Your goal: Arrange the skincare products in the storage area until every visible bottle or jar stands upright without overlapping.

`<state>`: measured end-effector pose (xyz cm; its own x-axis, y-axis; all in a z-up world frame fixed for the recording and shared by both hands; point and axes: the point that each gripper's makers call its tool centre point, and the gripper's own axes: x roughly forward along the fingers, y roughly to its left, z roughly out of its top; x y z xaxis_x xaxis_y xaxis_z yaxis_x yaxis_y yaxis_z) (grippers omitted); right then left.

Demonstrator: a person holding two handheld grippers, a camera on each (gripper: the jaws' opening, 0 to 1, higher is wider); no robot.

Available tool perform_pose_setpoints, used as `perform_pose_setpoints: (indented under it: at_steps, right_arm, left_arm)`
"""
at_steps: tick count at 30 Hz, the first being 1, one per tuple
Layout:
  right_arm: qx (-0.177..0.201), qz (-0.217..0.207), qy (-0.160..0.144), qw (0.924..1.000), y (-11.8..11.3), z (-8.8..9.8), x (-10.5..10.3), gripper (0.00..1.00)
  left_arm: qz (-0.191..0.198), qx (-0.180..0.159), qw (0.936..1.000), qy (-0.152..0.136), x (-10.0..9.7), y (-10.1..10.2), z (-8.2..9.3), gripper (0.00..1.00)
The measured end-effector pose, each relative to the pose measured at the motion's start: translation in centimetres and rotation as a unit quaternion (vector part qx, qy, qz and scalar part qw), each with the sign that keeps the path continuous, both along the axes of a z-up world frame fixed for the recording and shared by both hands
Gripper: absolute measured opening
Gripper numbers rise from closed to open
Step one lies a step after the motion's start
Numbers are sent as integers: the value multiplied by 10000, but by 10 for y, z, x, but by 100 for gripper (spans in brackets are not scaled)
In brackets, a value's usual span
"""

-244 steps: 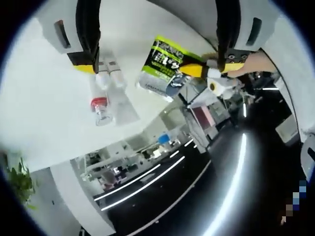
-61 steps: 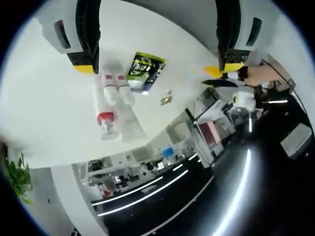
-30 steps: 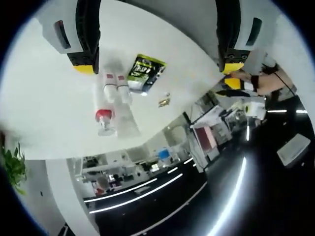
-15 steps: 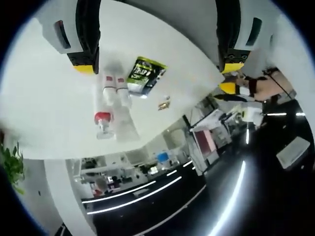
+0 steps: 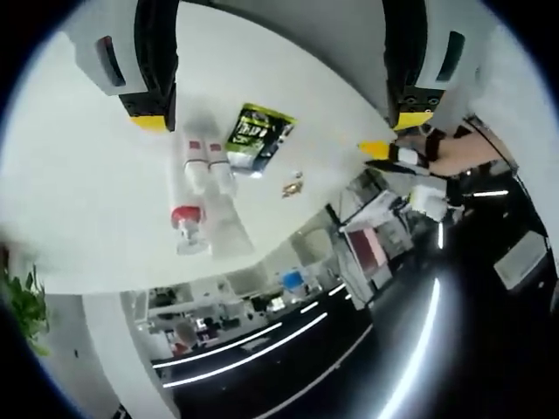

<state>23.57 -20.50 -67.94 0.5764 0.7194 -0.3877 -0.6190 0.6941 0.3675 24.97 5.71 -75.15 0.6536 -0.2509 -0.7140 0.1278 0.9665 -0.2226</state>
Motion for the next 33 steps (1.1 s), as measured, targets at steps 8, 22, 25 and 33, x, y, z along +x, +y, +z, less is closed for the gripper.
perform_pose_setpoints:
  at_steps: [8,22,25,33]
  right_arm:
    - [-36,4,123,9999,-1,-6,-1,99]
    - [-13,-122,282,9995,-5,-11,2,99]
    - [-21,-147,305,9994,-6,-12,3,99]
    - [-20,-204,361,9991,-8,-14,3,99]
  left_arm:
    - [558,-42,9980,283,28,0,-28,99]
    - [1178,408,9916,332,92,11,-55,90]
    - [1309,451,9898,333,107,14,-62,87]
    - [1737,598,9813,573,125,20,-67,82]
